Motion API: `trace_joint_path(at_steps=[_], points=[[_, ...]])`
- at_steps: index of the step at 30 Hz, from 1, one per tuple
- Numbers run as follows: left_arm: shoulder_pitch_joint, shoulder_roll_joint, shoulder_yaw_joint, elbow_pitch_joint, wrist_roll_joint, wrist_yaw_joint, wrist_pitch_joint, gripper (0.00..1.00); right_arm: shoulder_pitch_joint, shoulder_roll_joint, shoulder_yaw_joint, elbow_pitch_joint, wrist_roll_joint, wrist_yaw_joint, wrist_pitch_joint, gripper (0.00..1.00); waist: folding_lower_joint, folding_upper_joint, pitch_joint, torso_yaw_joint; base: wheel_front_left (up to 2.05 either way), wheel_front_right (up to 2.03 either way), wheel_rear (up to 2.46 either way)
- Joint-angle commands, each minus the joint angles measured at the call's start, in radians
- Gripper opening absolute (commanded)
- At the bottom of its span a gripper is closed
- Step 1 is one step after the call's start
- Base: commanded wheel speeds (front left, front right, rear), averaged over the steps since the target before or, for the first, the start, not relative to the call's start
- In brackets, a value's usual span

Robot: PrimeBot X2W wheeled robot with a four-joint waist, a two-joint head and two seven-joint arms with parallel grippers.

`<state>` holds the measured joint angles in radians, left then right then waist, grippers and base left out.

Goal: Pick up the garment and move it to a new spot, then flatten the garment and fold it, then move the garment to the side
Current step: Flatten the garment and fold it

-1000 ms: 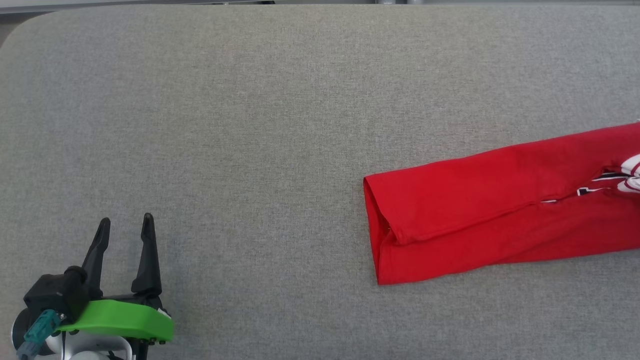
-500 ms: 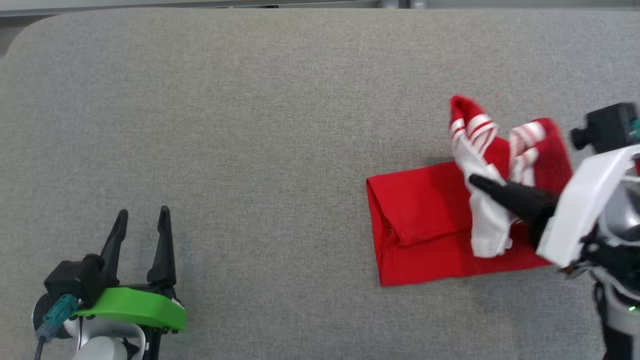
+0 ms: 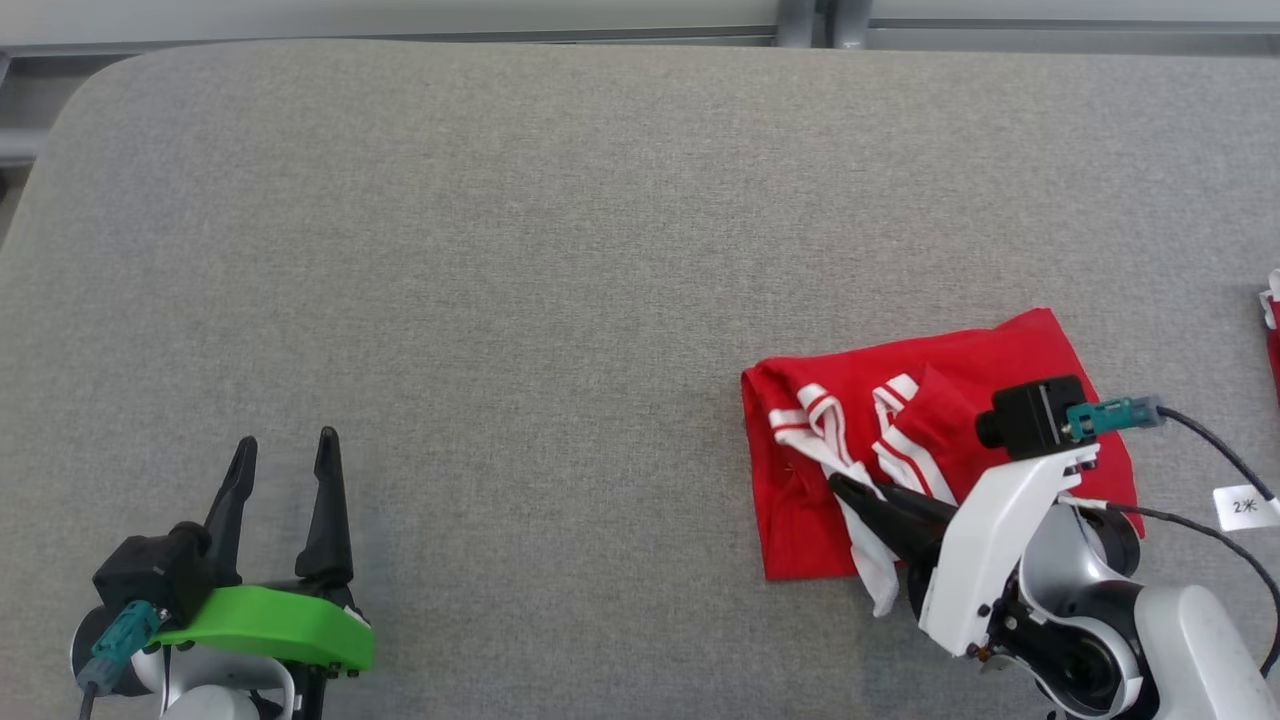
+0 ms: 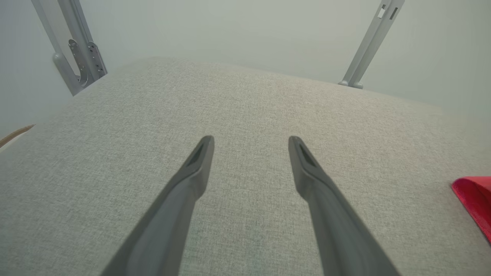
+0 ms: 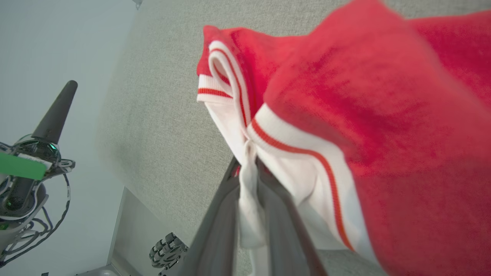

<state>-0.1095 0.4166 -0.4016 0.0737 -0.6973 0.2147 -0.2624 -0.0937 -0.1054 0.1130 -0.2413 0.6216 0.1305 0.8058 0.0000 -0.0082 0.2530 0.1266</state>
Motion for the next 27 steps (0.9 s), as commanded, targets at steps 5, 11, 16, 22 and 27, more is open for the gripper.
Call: trace_joint_path(at_steps=[5, 11, 16, 22, 27], points=[[0.024, 0.005, 0.013, 0.002, -0.001, -0.005, -0.002, 1.00, -0.002, 0.004, 0.055, 0.021, -0.015, 0.000, -0.078, 1.00, 0.0000, 0.0082, -0.017, -0.042, 0.00, 0.00, 0.00], [0.053, 0.023, 0.027, -0.008, -0.008, 0.002, -0.002, 1.00, 0.028, 0.026, 0.069, -0.038, 0.055, 0.000, -0.102, 1.00, 0.0000, 0.0082, -0.047, -0.069, 0.00, 0.00, 0.00], [0.081, 0.038, 0.026, -0.020, -0.017, -0.009, 0.002, 1.00, 0.065, 0.043, -0.074, -0.142, 0.185, 0.000, -0.068, 1.00, 0.0000, 0.0082, -0.069, -0.079, 0.00, 0.00, 0.00], [0.085, 0.048, 0.027, -0.037, -0.020, -0.006, 0.008, 1.00, -0.001, 0.009, -0.366, -0.077, 0.124, 0.001, -0.002, 1.00, 0.0000, 0.0082, -0.049, -0.078, 0.00, 0.00, 0.00], [0.055, 0.040, 0.011, -0.042, -0.008, -0.010, 0.013, 1.00, -0.101, -0.028, -0.459, 0.095, 0.040, 0.001, -0.010, 1.00, 0.0000, 0.0082, -0.016, -0.075, 0.00, 0.00, 0.00]])
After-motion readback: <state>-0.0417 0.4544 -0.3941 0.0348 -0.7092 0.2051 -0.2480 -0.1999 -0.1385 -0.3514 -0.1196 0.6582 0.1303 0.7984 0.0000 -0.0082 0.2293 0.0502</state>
